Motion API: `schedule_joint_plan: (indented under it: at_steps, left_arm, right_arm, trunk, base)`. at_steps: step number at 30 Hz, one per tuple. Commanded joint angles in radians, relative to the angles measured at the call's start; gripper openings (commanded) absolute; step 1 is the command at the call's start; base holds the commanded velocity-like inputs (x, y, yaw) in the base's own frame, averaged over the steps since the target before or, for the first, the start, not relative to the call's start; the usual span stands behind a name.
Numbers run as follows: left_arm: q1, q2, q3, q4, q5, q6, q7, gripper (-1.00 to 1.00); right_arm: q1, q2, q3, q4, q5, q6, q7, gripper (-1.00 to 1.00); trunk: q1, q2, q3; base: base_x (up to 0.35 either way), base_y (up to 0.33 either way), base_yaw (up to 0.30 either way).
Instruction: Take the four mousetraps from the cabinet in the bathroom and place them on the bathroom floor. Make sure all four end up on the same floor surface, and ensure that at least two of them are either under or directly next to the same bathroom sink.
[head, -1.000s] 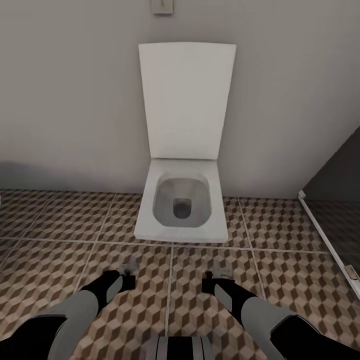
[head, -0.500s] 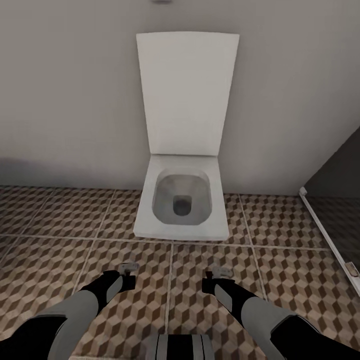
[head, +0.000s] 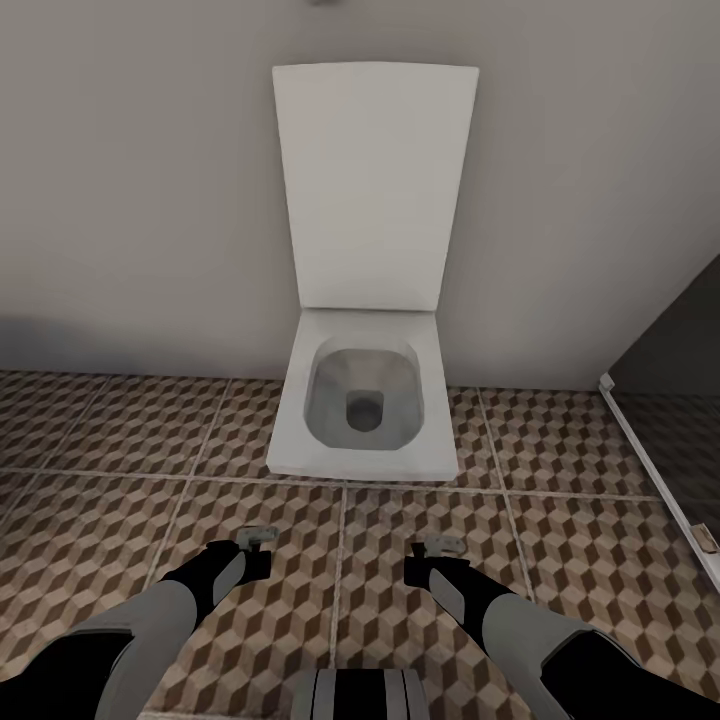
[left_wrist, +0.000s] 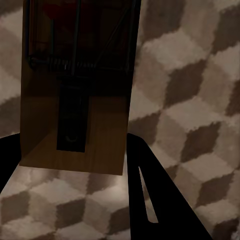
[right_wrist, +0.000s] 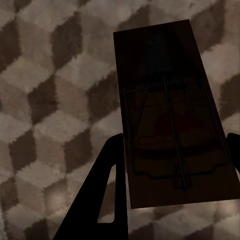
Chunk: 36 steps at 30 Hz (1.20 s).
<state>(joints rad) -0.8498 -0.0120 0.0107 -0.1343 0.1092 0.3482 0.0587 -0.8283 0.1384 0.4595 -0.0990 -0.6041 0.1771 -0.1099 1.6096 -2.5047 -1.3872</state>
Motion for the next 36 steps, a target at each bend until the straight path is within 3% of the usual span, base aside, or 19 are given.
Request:
schedule_joint_plan:
  at_steps: [1,36]
  left_arm:
    - [0.0,0.0,0.0,-0.002,0.007,0.006,0.007,-1.0]
    - [0.001,0.0,0.0,-0.002,0.007,0.006,0.007,-1.0]
  right_arm:
    - [0.0,0.0,0.008,-0.002,-0.008,0.005,-0.005,-1.0]
    - [0.0,0.0,0.01,-0.002,-0.008,0.001,-0.005,-1.0]
  trunk:
    - [0.0,0.0,-0.001]
    - [0.0,0.0,-0.001]
  base:
    - [0.0,0.0,0.0]
    - [0.04,0.017,0.0]
